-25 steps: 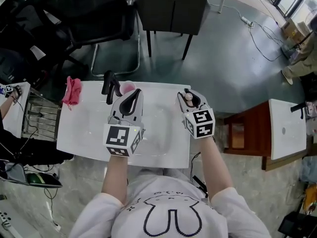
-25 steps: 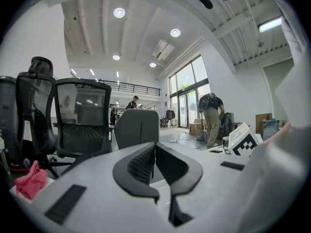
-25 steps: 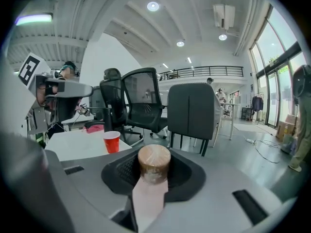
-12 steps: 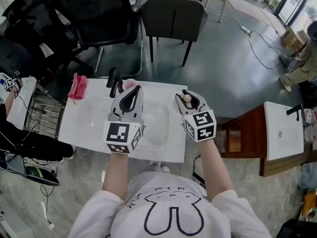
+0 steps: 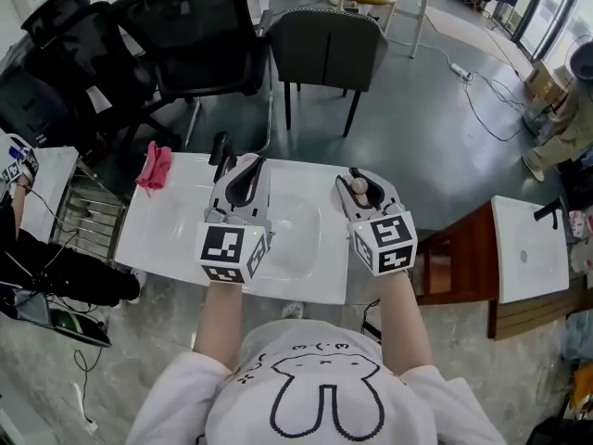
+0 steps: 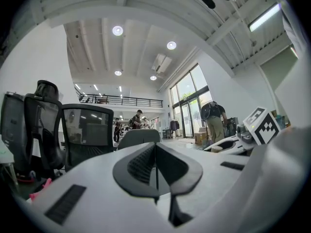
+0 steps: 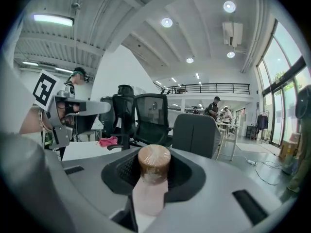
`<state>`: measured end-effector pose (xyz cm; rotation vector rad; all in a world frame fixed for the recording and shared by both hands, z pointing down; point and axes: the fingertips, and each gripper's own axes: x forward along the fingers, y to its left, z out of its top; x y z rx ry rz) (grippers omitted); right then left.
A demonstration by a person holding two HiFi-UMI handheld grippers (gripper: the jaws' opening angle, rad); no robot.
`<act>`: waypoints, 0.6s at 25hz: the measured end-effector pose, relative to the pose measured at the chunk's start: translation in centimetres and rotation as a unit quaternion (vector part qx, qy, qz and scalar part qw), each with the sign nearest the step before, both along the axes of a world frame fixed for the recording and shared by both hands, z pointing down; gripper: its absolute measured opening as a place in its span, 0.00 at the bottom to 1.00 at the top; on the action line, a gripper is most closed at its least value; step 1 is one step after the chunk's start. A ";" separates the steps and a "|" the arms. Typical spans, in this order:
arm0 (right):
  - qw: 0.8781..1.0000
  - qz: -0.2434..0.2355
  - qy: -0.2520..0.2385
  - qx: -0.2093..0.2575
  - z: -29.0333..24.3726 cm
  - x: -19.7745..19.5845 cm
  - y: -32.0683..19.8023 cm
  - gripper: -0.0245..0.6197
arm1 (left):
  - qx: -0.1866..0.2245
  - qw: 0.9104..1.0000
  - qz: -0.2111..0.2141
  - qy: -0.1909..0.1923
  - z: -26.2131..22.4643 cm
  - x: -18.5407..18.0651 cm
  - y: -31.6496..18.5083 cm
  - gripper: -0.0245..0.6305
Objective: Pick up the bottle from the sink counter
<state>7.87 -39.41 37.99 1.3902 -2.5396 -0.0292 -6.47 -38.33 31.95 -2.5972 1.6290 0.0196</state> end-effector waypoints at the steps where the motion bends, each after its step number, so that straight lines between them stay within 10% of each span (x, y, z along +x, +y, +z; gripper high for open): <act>1: 1.000 0.003 -0.003 0.007 -0.8 0.1 0.3 0.24 | 0.002 1.000 0.001 0.000 -0.2 0.0 0.1 0.05; 15: 0.995 0.042 -0.037 0.079 -7.9 3.3 2.9 0.24 | 0.046 0.999 -0.004 -0.023 -3.2 -0.7 0.0 0.05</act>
